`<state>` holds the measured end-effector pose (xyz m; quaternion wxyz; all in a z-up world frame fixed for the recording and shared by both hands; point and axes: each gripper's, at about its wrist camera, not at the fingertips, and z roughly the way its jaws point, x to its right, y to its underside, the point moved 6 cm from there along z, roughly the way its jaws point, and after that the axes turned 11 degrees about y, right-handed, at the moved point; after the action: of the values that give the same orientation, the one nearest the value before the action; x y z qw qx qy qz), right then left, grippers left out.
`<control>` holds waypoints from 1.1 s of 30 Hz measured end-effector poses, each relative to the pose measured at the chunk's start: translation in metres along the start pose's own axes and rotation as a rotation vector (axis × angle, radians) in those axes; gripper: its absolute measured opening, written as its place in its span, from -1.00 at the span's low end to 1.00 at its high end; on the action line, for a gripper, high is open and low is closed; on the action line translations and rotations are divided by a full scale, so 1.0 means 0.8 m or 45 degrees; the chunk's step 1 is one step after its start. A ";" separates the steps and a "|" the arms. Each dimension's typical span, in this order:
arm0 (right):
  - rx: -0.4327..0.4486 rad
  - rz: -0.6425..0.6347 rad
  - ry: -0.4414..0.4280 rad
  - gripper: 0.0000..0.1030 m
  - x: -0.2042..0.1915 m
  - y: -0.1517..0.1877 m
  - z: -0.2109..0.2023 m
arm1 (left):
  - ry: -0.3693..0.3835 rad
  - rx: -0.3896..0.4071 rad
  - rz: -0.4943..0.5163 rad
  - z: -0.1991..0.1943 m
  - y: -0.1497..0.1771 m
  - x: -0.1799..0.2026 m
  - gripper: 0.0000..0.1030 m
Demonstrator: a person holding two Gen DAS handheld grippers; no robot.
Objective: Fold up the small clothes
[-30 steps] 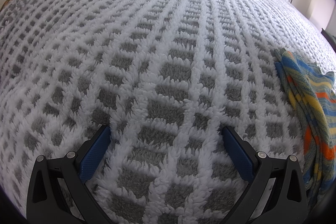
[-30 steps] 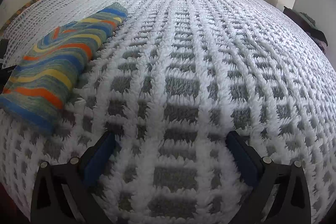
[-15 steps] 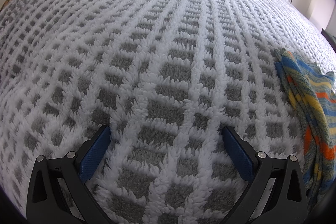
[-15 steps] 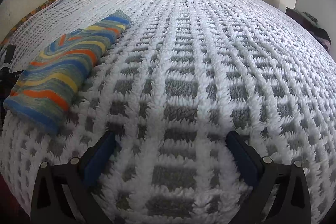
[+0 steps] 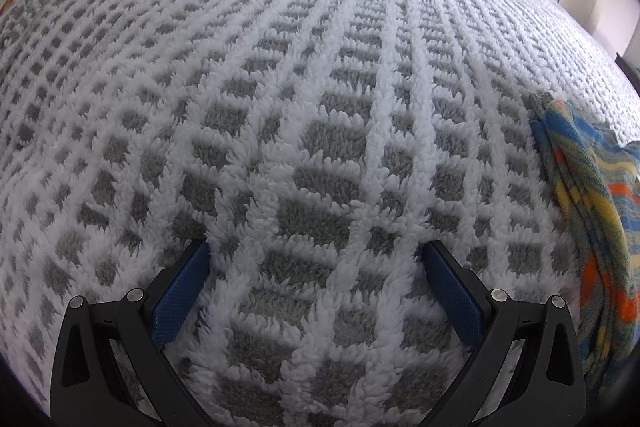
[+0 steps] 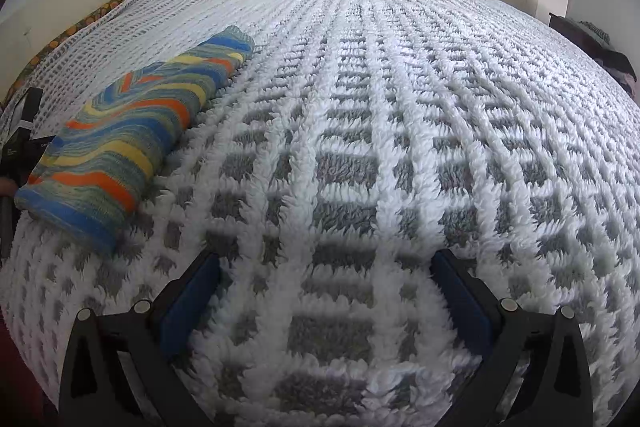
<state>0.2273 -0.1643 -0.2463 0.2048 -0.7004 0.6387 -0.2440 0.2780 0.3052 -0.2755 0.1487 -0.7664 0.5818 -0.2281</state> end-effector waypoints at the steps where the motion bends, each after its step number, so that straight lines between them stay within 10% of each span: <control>1: -0.004 0.000 -0.007 1.00 0.000 0.000 0.000 | 0.014 -0.026 -0.003 0.001 -0.004 -0.001 0.99; 6: -0.099 -0.032 -0.034 1.00 0.000 -0.006 0.004 | 0.216 -0.101 -0.129 -0.055 -0.007 -0.003 0.97; 10: -0.242 -0.097 -0.096 0.99 -0.002 -0.022 -0.005 | 0.678 -0.086 -0.177 -0.119 -0.009 0.045 0.97; 13: -0.198 0.146 -0.408 0.99 -0.001 -0.063 -0.037 | 0.946 -0.136 -0.117 -0.130 -0.013 0.101 0.97; 18: -0.345 0.434 -0.934 0.96 -0.038 -0.138 -0.015 | 0.870 -0.238 -0.143 -0.059 -0.024 0.130 0.89; 20: -0.434 0.468 -0.962 0.93 -0.053 -0.153 0.018 | 0.946 -0.311 -0.196 -0.038 -0.021 0.139 0.59; 28: -0.669 0.445 -0.977 0.42 -0.125 -0.161 0.123 | 0.899 -0.440 -0.143 0.010 -0.020 0.181 0.56; 30: -0.655 0.414 -0.964 0.10 -0.143 -0.165 0.131 | 0.911 -0.439 -0.150 0.017 -0.028 0.198 0.26; 32: -0.643 0.386 -0.931 -0.36 -0.157 -0.170 0.137 | 0.888 -0.443 -0.140 0.020 -0.033 0.215 -0.69; 33: -0.629 0.348 -0.891 -0.46 -0.164 -0.173 0.135 | 0.868 -0.430 -0.133 0.018 -0.034 0.223 -0.70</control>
<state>0.3938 -0.0229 -0.2600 0.2655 -0.6779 0.6567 0.1968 0.3470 0.1411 -0.2429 -0.1934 -0.6890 0.5873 -0.3780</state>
